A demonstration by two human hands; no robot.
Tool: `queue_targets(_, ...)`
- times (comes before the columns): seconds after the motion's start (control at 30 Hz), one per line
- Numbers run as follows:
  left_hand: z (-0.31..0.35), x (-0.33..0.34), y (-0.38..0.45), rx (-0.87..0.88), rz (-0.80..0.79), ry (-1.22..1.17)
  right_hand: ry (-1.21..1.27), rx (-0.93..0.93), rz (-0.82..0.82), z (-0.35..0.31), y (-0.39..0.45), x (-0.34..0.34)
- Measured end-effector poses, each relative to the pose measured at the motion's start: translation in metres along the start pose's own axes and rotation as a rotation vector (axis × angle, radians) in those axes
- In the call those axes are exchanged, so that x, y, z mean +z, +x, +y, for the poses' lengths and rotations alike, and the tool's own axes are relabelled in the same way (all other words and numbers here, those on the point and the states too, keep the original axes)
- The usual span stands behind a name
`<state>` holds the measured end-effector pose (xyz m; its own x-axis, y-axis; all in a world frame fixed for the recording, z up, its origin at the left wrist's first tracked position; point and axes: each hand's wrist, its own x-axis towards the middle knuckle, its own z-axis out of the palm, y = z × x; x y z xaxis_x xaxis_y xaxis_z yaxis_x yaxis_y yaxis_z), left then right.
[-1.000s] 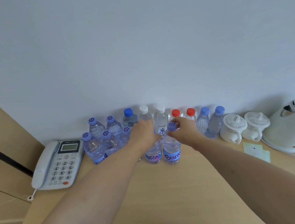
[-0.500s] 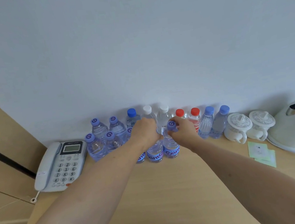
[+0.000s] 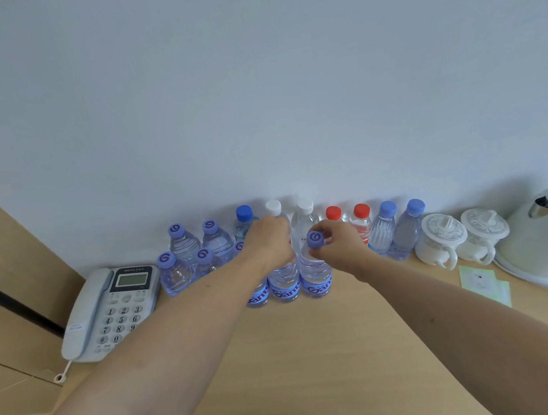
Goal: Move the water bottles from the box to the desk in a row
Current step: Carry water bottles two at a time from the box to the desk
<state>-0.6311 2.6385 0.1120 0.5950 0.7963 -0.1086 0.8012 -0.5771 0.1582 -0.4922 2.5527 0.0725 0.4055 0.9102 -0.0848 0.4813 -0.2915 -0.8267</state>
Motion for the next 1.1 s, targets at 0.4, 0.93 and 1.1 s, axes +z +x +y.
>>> queue_targets(0.4,0.000,0.001,0.002,0.008,0.006,0.001,-0.034,0.033,0.022,0.006,0.000,0.004)
queue_targets(0.93,0.006,-0.004,-0.014,0.244,0.105,-0.130,-0.345,0.043,0.043,-0.008,-0.024,-0.008)
queue_targets(1.1,0.024,0.007,-0.017,0.346,0.091,-0.108,-0.522,0.107,0.140,-0.003,-0.056,-0.028)
